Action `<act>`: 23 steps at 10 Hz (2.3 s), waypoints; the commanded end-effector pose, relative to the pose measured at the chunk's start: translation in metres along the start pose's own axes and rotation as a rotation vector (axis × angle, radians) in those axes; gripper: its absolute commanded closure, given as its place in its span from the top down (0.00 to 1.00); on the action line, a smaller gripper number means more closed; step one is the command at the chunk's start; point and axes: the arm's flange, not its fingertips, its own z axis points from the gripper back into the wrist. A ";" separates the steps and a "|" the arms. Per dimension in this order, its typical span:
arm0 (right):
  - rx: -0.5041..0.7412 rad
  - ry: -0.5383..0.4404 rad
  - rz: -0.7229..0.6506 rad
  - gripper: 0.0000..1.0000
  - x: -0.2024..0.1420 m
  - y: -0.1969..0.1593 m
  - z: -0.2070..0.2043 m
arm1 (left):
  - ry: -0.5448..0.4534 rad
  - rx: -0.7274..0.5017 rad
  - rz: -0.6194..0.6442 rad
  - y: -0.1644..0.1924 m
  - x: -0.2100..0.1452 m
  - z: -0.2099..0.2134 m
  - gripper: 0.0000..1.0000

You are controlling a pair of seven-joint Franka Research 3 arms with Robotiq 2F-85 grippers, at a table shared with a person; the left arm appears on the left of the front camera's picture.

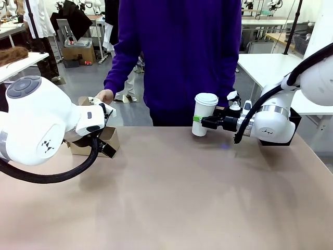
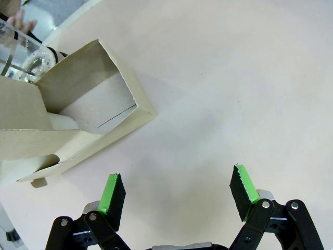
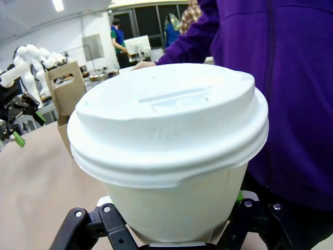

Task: Pour a drink into a cup and package it in a carrier.
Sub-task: When a person places the Paper Cup Lid on the 600 ml Paper Cup , lift the 600 ml Paper Cup.

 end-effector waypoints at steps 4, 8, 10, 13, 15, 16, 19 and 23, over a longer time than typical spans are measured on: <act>-0.001 -0.005 0.004 0.81 0.003 0.002 0.001 | -0.001 -0.001 0.001 0.000 0.000 0.000 1.00; -0.003 -0.001 -0.005 0.81 0.002 0.001 0.000 | -0.001 -0.001 0.001 0.000 0.000 0.000 1.00; -0.004 -0.005 0.000 0.81 0.002 0.002 0.001 | -0.001 -0.001 0.001 0.000 0.000 0.000 1.00; 0.000 0.001 -0.003 0.81 -0.001 0.000 0.000 | -0.001 -0.001 0.001 0.000 0.000 0.000 1.00; 0.000 0.001 -0.003 0.81 -0.001 0.000 0.000 | -0.001 -0.001 0.001 0.000 0.000 0.000 1.00; 0.006 -0.003 -0.010 0.81 -0.002 0.000 0.000 | -0.001 -0.001 0.001 0.000 0.000 0.000 1.00; 0.006 0.006 -0.016 0.81 -0.006 -0.004 -0.002 | -0.001 -0.001 0.001 0.000 0.000 0.000 1.00; 0.014 -0.002 -0.022 0.81 -0.005 -0.002 -0.002 | -0.001 -0.001 0.001 0.000 0.000 0.000 1.00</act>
